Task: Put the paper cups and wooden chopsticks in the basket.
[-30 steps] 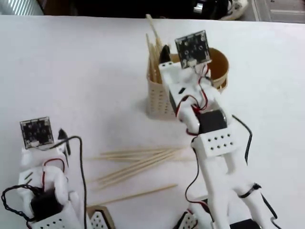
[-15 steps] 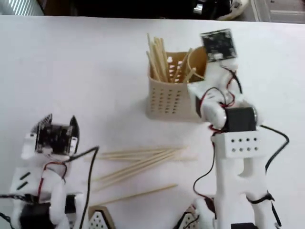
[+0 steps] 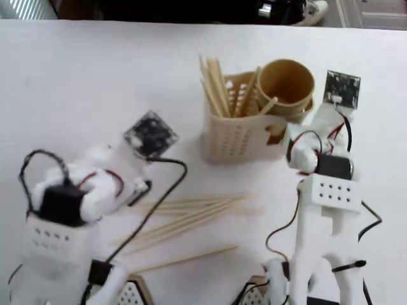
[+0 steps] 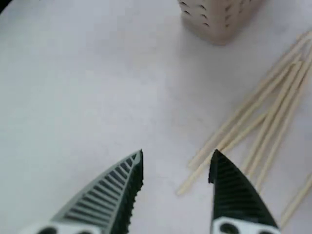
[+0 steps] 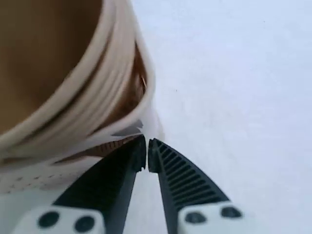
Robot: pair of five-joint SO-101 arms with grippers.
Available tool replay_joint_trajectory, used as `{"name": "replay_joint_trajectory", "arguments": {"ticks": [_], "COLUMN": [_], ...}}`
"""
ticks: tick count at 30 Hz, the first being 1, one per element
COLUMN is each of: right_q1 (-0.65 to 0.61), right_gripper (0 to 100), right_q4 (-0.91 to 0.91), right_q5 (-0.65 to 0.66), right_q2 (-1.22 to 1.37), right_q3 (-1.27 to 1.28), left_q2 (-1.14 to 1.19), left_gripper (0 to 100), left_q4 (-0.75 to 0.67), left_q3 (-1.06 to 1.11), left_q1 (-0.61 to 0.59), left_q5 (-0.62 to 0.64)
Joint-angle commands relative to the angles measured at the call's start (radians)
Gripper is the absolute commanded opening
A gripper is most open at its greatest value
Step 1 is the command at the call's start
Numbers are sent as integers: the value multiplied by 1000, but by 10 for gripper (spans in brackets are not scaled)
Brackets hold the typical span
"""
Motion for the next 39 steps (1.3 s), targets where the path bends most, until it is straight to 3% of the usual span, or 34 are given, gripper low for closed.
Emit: {"name": "replay_joint_trajectory", "arguments": {"ticks": [1,8,17,27,39], "right_q1": [39,38,38,42,42], "right_gripper": [18,18,18,18,18], "right_q4": [-19,10,8,4,4], "right_q5": [-11,-5,0,0,31], "right_q2": [-39,-194,-406,-486,-486], "right_q3": [0,54,121,158,160], "left_q2": [120,315,481,700,769], "left_gripper": [254,253,252,252,173], "left_q4": [2,-43,-331,-500,-411], "left_q3": [-52,-35,187,215,144], "left_q1": [93,182,197,197,245], "left_q5": [-14,-18,-94,-149,-146]}}
